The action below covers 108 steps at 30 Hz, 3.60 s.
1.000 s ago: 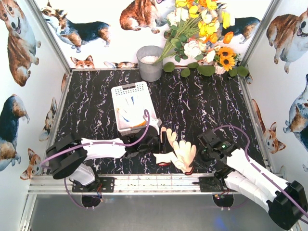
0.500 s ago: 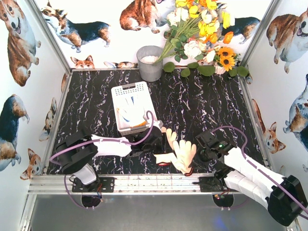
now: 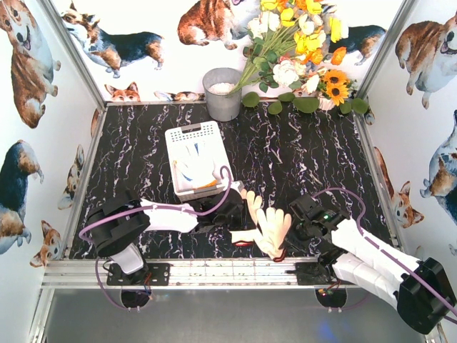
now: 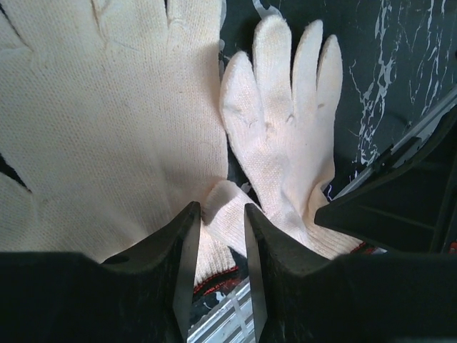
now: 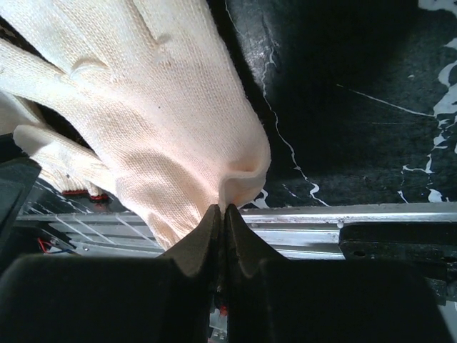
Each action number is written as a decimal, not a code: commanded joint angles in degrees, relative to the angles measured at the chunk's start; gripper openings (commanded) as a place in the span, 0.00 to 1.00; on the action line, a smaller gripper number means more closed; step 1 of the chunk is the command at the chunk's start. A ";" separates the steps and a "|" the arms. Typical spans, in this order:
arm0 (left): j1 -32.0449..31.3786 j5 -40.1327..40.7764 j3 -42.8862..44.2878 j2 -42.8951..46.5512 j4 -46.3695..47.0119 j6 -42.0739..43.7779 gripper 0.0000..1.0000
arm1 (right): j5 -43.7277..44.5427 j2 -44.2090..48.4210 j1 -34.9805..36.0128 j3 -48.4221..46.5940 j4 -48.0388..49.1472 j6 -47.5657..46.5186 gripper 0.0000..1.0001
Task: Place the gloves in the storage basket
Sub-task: Pair the glove with the glove.
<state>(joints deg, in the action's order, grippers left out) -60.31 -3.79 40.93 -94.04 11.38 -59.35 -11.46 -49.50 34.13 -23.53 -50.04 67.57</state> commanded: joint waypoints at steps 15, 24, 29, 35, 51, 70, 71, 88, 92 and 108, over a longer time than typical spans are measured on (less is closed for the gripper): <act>-0.19 6.23 9.95 4.46 -8.63 5.46 0.00 | 1.71 9.44 0.32 -4.97 1.08 7.32 0.00; 7.04 3.72 10.50 7.22 -9.51 9.30 0.00 | 6.01 5.15 0.32 -11.81 6.96 5.23 0.00; 11.27 2.00 14.02 5.69 -11.10 13.73 0.00 | 8.14 -1.87 0.32 -16.91 10.14 1.27 0.00; 14.89 -0.07 16.13 1.59 -11.24 16.79 0.00 | 11.76 -8.26 0.37 -22.46 12.19 -3.54 0.00; 15.40 6.89 7.26 8.07 -10.10 17.87 0.00 | 9.08 -21.68 10.12 -22.10 20.94 -5.68 0.00; 14.72 11.55 -9.52 24.97 -8.01 15.32 0.00 | 13.49 -18.71 12.34 -20.33 19.28 -10.03 0.00; 14.59 11.03 -10.13 25.30 -8.02 15.12 0.00 | 13.20 -18.91 12.55 -20.11 19.61 -10.33 0.00; 13.03 8.80 -16.85 36.20 -8.30 17.05 0.00 | 14.90 -19.56 16.18 -21.29 23.55 -17.29 0.00; 12.92 7.88 -18.18 39.34 -10.10 17.62 0.00 | 14.74 -19.04 16.36 -21.12 25.33 -19.54 0.00; 12.26 1.91 -19.79 46.28 -19.19 20.07 0.00 | 11.70 -22.05 16.49 -19.65 29.95 -26.89 0.00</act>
<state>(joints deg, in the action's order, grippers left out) -47.72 0.30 20.95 -49.10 -4.67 -41.01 0.08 -71.09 50.26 -43.29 -23.86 43.46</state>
